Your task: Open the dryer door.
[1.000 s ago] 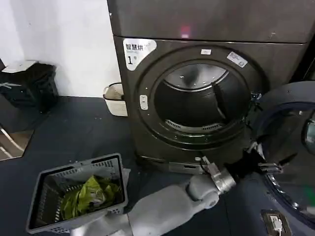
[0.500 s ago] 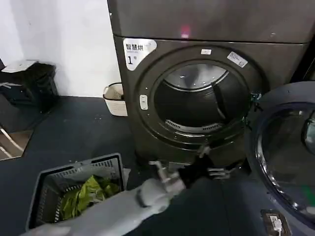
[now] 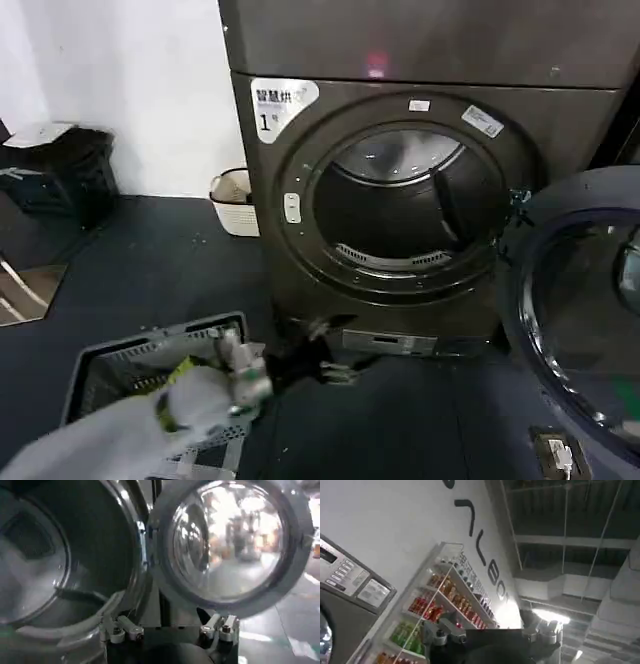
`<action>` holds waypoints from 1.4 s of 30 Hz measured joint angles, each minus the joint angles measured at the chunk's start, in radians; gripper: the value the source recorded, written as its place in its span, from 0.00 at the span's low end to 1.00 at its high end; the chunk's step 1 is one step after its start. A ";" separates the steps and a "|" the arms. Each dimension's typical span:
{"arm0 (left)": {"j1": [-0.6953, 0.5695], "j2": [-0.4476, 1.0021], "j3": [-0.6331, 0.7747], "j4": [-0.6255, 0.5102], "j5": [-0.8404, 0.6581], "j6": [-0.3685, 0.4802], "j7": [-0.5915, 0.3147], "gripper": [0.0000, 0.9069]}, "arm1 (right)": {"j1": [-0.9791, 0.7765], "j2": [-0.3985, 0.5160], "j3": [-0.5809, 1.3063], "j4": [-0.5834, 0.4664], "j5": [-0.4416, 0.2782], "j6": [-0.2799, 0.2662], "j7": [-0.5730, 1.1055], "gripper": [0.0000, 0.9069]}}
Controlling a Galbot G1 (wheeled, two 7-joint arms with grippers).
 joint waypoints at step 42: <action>-0.244 0.393 -0.019 0.430 0.700 -0.020 0.622 1.00 | 0.075 0.010 -0.118 0.004 -0.073 0.035 -0.021 1.00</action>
